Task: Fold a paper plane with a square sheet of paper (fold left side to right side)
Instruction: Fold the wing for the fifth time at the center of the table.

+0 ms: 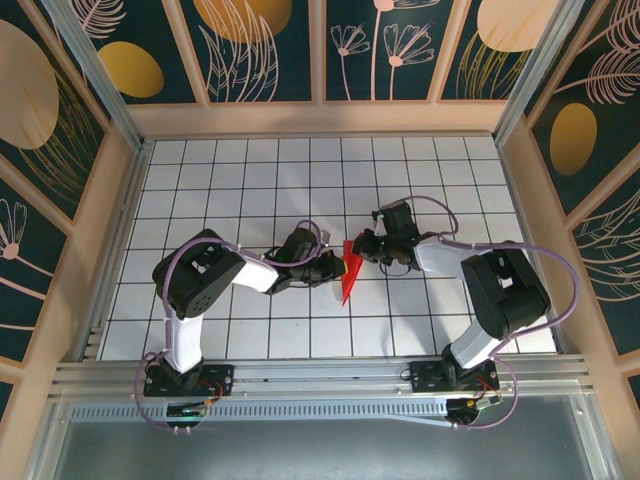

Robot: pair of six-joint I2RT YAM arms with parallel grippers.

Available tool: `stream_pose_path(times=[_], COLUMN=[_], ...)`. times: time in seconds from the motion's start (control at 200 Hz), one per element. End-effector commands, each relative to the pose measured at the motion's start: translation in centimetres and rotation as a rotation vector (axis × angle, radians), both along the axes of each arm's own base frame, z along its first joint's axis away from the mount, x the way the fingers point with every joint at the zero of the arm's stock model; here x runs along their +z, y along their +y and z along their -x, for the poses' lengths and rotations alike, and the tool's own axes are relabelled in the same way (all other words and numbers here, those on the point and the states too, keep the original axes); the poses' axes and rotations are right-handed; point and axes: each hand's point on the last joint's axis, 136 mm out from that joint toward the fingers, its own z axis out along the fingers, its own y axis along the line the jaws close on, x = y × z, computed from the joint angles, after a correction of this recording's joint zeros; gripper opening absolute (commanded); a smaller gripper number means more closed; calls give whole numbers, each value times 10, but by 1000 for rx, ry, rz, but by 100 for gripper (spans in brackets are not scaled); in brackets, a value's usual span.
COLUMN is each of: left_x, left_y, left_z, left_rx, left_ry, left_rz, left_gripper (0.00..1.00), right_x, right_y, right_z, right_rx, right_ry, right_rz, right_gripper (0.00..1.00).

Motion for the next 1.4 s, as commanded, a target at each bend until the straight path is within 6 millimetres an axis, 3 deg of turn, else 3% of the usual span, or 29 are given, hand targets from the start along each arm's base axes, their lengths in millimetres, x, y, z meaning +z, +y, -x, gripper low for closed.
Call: stream_pose_path(times=[0.0, 1.396], left_x=[-41, -50], left_y=[17, 13], left_z=[3, 7], left_rx=[30, 26], left_ry=[48, 71], left_rz=[-130, -120], left_gripper=[0, 0], right_x=[-5, -40], right_y=[6, -13], right_z=[1, 18], right_rx=[29, -13], right_ry=[17, 96], right_rz=[20, 103], right_gripper=[1, 0])
